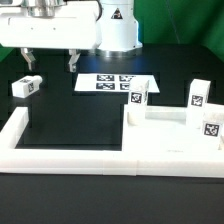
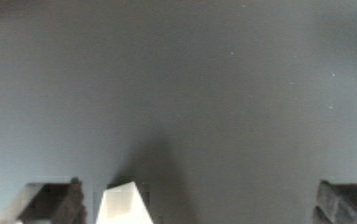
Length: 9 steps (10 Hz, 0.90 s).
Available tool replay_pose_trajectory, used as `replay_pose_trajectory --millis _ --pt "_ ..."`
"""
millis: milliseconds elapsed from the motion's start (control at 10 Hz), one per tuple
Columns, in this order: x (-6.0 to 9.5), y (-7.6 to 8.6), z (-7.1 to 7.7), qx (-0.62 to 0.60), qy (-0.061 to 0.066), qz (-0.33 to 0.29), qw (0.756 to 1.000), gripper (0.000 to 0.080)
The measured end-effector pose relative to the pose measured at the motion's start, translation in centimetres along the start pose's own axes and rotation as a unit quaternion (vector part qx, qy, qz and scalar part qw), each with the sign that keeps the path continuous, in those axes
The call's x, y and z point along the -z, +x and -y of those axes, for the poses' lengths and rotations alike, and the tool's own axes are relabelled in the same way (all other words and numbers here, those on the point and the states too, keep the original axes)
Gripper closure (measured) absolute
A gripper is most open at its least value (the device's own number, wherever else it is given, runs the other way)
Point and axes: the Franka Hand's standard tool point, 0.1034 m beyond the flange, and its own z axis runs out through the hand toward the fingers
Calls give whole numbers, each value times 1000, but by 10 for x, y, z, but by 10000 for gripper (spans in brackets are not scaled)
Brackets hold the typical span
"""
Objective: Assemble square table
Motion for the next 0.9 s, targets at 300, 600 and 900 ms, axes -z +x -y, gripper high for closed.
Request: replay_pose_trajectory --millis 300,600,900 --pt "-5 -8 -35 8 29 126 992 150" --pt "-6 -18 -121 26 52 246 968 150" --pt "-6 -29 -129 18 62 373 925 150"
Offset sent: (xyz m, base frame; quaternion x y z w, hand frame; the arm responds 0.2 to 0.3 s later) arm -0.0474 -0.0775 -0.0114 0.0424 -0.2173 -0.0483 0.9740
